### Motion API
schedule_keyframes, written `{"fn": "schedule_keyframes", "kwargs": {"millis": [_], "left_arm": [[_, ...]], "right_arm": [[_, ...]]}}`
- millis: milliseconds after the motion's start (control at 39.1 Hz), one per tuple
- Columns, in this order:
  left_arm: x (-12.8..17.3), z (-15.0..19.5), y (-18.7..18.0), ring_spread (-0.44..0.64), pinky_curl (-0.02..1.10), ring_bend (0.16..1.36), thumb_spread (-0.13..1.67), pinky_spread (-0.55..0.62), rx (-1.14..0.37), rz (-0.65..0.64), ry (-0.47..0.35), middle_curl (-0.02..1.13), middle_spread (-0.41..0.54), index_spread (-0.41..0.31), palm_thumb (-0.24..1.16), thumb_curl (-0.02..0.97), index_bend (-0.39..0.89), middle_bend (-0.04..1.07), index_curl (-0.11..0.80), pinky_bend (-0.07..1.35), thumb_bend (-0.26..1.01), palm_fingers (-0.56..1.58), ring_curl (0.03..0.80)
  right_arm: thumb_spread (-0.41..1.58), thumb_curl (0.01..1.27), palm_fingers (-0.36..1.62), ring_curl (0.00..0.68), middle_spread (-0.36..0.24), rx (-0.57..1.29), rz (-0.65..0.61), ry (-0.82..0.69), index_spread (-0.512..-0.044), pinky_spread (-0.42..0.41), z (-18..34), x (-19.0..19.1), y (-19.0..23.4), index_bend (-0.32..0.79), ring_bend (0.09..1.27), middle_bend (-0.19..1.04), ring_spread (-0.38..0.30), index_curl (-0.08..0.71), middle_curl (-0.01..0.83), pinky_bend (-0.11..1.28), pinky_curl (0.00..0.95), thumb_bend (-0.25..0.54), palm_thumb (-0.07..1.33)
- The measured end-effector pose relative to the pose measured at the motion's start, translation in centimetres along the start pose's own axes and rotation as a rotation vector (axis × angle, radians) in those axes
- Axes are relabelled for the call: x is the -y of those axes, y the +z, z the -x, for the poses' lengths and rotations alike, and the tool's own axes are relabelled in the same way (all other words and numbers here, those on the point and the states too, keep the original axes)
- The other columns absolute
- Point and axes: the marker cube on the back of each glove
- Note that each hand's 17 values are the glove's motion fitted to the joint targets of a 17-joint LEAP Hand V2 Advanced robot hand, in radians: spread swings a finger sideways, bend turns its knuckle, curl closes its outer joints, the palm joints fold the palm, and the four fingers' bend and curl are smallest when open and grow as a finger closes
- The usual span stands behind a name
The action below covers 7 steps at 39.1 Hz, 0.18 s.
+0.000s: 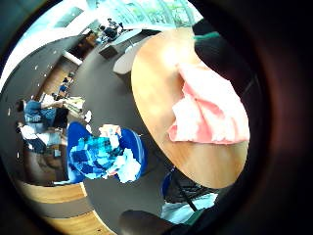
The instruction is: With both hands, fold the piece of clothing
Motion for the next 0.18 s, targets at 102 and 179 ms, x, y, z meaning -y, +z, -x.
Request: {"fn": "schedule_keyframes", "kwargs": {"millis": [102,179], "left_arm": [[-0.12,-0.73,-0.01,0.11,0.36,0.51,1.45,0.2,0.053,0.029,0.009,0.39,-0.065,-0.127,0.27,0.245,0.16,0.18,0.347,0.47,0.04,0.47,0.321],[-0.19,-1.0,0.01,0.11,0.36,0.51,1.44,0.2,0.07,0.044,0.006,0.39,-0.069,-0.129,0.27,0.245,0.16,0.18,0.35,0.46,0.04,0.47,0.32]], "right_arm": [[1.34,0.49,0.61,0.294,-0.078,-0.073,0.028,0.015,-0.316,0.185,-0.73,-0.74,0.11,0.2,0.17,0.17,0.006,0.357,0.382,0.3,0.307,-0.016,0.72],[1.35,0.48,0.59,0.29,-0.076,-0.106,0.034,0.018,-0.32,0.199,-0.63,-0.91,-0.11,0.21,0.17,0.16,0.019,0.368,0.376,0.29,0.308,-0.015,0.7]]}}
